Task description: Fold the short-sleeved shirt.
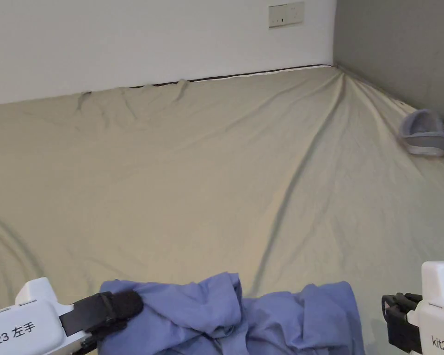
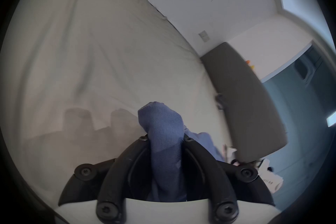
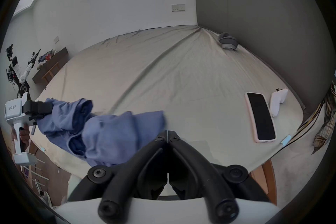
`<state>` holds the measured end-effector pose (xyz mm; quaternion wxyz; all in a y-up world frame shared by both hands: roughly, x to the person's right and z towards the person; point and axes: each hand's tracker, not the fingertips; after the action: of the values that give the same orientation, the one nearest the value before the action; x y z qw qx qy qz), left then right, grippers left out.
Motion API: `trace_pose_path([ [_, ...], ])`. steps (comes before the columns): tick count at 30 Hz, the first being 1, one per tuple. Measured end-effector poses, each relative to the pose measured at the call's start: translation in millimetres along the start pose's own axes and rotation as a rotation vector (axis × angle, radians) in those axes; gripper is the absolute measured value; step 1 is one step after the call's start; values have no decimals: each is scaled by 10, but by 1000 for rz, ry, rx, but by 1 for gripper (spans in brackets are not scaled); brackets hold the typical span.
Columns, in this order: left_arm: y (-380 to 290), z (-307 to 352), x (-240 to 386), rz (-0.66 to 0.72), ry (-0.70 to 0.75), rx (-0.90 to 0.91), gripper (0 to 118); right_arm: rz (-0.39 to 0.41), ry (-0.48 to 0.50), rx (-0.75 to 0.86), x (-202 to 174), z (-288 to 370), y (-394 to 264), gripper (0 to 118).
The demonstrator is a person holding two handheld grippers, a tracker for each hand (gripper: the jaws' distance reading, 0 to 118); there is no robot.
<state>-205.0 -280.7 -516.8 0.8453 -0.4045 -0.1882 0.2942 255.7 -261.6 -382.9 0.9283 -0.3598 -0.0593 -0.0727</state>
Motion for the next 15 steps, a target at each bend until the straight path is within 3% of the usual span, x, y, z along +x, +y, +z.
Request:
trace_pose_path([
  [6, 153, 617, -20, -186, 322, 56, 20, 13, 69, 3, -319, -124, 42, 0],
  [9, 72, 659, 197, -199, 305, 54, 20, 23, 95, -4, -436, -155, 29, 0],
  [15, -252, 195, 960, -391, 121, 25, 20, 44, 115, -21, -452, -110, -46, 0],
])
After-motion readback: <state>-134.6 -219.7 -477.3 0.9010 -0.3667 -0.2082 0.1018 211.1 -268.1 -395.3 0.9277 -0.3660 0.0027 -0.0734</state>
